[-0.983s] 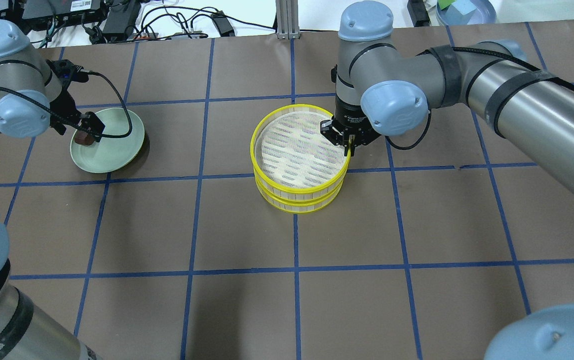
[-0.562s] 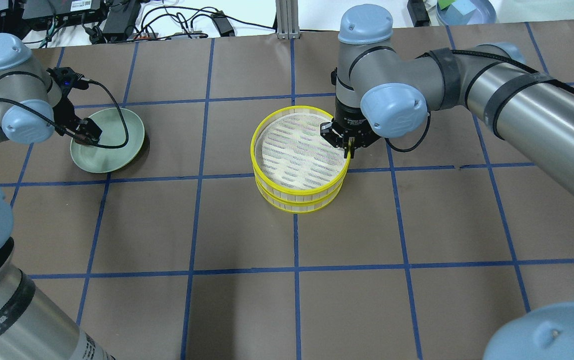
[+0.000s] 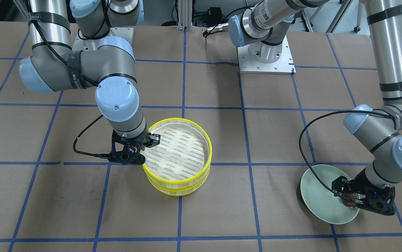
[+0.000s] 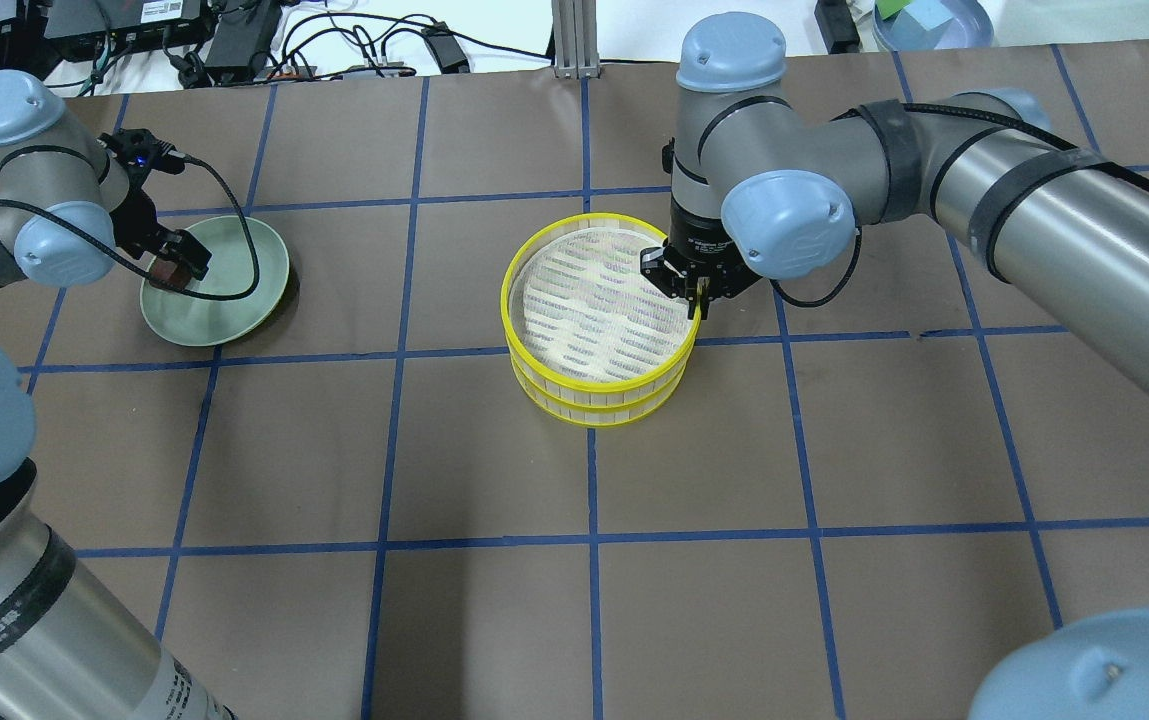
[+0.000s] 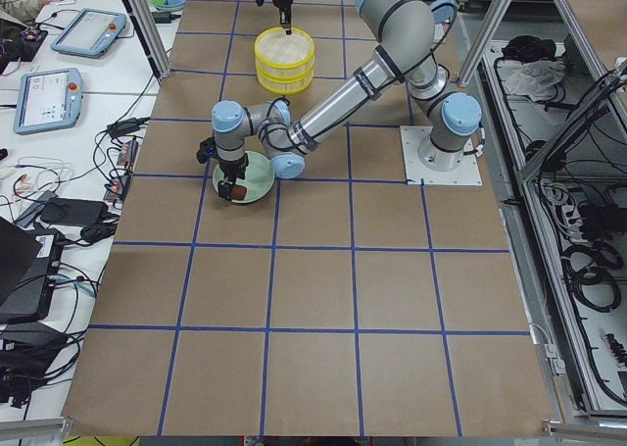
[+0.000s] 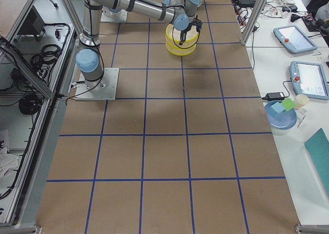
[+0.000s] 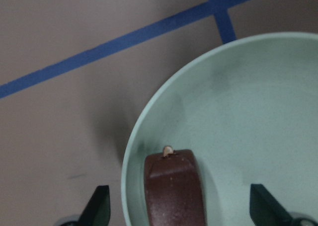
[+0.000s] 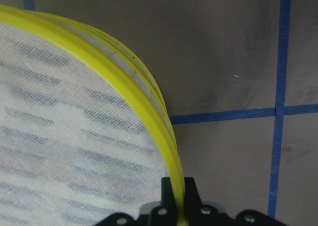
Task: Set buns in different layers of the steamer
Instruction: 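Grasp brown bun with left gripper while right gripper releases the tier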
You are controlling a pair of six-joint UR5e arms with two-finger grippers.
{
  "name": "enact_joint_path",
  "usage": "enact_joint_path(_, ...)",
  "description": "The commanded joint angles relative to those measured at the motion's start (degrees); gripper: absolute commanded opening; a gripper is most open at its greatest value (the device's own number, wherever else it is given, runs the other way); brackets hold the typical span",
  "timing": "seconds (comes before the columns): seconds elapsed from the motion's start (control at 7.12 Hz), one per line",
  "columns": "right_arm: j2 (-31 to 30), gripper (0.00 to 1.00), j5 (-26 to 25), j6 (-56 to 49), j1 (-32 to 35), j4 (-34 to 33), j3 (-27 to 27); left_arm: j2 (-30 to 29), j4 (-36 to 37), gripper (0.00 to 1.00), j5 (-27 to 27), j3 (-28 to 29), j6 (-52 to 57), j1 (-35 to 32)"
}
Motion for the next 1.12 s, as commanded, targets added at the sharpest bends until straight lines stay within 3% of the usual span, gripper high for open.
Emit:
enact_joint_path(0.0, 0.25, 0.00, 1.40, 0.16, 0.06, 0.06, 0.01, -0.17, 0.01, 0.98, -0.07, -0.06, -0.02, 0.00)
enact_joint_path(0.14, 0.34, 0.00, 1.93, 0.16, 0.06, 0.06, 0.01, -0.26, -0.08, 0.92, 0.20, -0.32, 0.07, 0.00)
enact_joint_path(0.28, 0.34, 0.02, 1.68, 0.08, 0.06, 0.06, -0.08, -0.43, 0.01, 0.77, 0.03, -0.49, 0.59, 0.00)
enact_joint_path(0.42, 0.34, 0.22, 1.06, 0.08, -0.03, 0.14, -0.08, -0.35, 0.01, 0.63, 0.11, -0.41, 0.59, 0.00)
enact_joint_path(0.56, 0.26, 0.91, 0.80, -0.01, -0.03, 0.32, -0.08, -0.26, 0.01, 0.62, 0.20, -0.15, 0.59, 0.00)
enact_joint_path(0.7, -0.27, 1.00, 0.79, -0.01, -0.03, 0.84, -0.17, -0.34, 0.01, 0.59, 0.29, -0.14, 0.59, 0.00)
enact_joint_path(0.84, -2.36, 1.00, 0.71, -0.36, -0.12, 1.28, -0.87, -0.26, 0.01, 0.21, 0.20, -0.14, 0.59, 0.00)
enact_joint_path(0.98, -6.99, 1.00, 0.88, -0.62, -0.47, 2.77, -1.05, -0.34, 0.10, 0.00, 0.20, -0.06, 0.16, 0.00)
